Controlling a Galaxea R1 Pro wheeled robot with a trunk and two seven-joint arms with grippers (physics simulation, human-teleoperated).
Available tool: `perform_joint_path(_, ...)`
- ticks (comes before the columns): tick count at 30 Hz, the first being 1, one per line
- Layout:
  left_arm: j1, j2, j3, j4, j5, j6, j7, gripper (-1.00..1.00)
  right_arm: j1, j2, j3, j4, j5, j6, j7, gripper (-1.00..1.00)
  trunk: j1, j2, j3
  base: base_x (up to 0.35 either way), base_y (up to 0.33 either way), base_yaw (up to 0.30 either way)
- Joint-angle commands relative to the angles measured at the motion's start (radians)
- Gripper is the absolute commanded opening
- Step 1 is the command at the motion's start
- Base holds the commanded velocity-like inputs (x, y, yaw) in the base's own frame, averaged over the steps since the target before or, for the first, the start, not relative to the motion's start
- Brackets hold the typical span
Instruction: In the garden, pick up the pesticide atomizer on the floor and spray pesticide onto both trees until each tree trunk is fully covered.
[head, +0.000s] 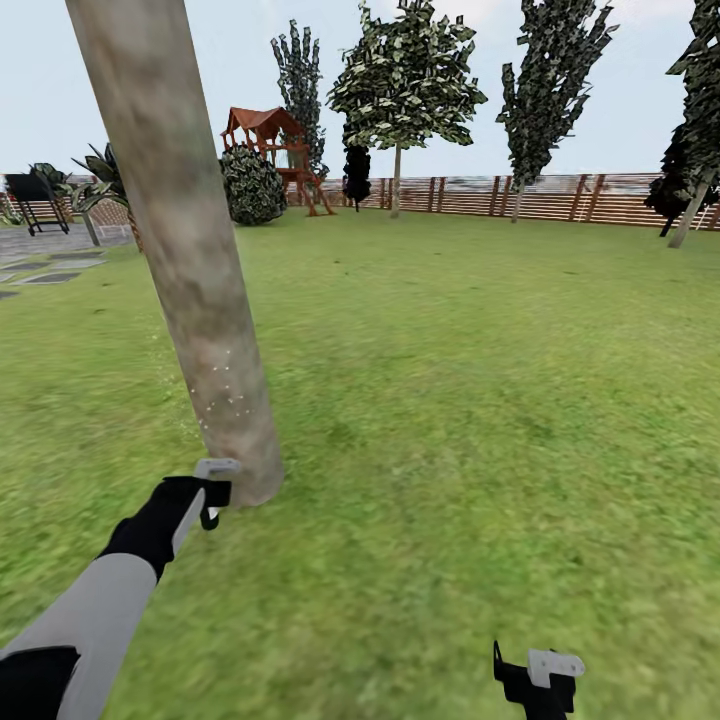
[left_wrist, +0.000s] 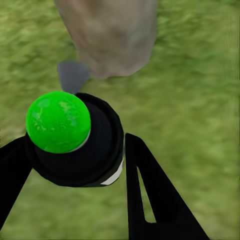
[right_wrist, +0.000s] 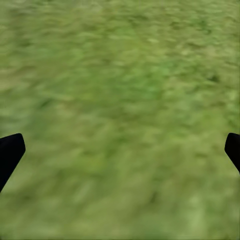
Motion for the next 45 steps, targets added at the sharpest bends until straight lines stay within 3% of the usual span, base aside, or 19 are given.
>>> perform_joint_path(1, 0.001, 0.004, 0.0, 0.001, 0.001, 0.0, -0.001, -1.0, 0.0, 0.0, 0.0, 0.0, 0.0, 0.0, 0.0, 1.0, 0.0, 0.0, 0.0, 0.006, 0.001, 0.0)
perform_joint_path(7, 0.043, 0.017, 0.001, 0.001, -0.002, -0.002, -0.001, -1.0, 0.0, 0.0, 0.001, 0.0, 0.0, 0.0, 0.0, 1.0, 0.0, 0.0, 0.0, 0.001, 0.0, 0.0)
perform_joint_path(13, 0.045, -0.016, -0.003, 0.002, 0.001, 0.0, -0.003, -1.0, -0.001, 0.0, 0.001, 0.0, 0.0, 0.0, 0.0, 1.0, 0.0, 0.0, 0.0, 0.0, 0.0, 0.0)
perform_joint_path(17, 0.045, -0.023, -0.005, -0.001, 0.0, 0.0, -0.003, -1.0, 0.0, 0.0, 0.001, 0.0, 0.0, 0.0, 0.0, 1.0, 0.0, 0.0, 0.0, 0.0, 0.0, 0.0)
perform_joint_path(20, 0.045, -0.005, -0.002, 0.001, -0.002, 0.001, -0.004, -1.0, 0.0, 0.0, 0.001, 0.0, 0.0, 0.0, 0.0, 1.0, 0.0, 0.0, 0.0, 0.0, 0.0, 0.0)
perform_joint_path(23, 0.045, 0.043, 0.002, 0.002, -0.001, 0.002, -0.007, -1.0, 0.0, 0.0, 0.001, 0.0, 0.0, 0.0, 0.0, 1.0, 0.0, 0.0, 0.0, 0.0, 0.0, 0.0)
perform_joint_path(25, 0.045, 0.06, 0.005, 0.002, -0.001, 0.002, -0.007, -1.0, 0.0, 0.0, 0.001, 0.0, 0.0, 0.0, 0.0, 1.0, 0.0, 0.0, 0.0, 0.0, 0.0, 0.0)
perform_joint_path(34, 0.045, 0.102, 0.01, -0.01, 0.002, 0.001, -0.001, -1.0, 0.0, 0.0, 0.001, 0.001, 0.0, 0.001, 0.0, 1.0, 0.0, 0.0, 0.0, 0.0, 0.0, 0.0)
perform_joint_path(36, 0.045, 0.096, 0.005, -0.006, 0.001, 0.0, -0.002, -1.0, 0.0, 0.0, 0.001, 0.0, 0.0, 0.001, 0.0, 1.0, 0.0, 0.0, 0.0, 0.0, 0.0, 0.0)
perform_joint_path(38, 0.047, 0.04, 0.002, -0.008, 0.001, 0.0, -0.002, -1.0, -0.001, 0.0, 0.001, 0.001, 0.0, 0.002, 0.0, 1.0, 0.0, 0.0, 0.0, -0.102, 0.0, 0.0)
perform_joint_path(39, 0.047, 0.032, 0.002, -0.012, 0.002, -0.001, -0.002, -1.0, 0.0, 0.0, 0.001, 0.001, 0.0, 0.002, 0.0, 1.0, 0.0, 0.0, 0.0, -0.267, 0.0, 0.0)
perform_joint_path(45, 0.044, 0.024, 0.001, -0.034, 0.004, 0.0, -0.001, -1.0, 0.0, 0.0, 0.0, 0.001, 0.0, 0.002, 0.0, 1.0, 0.0, 0.0, 0.0, -0.325, 0.0, 0.0)
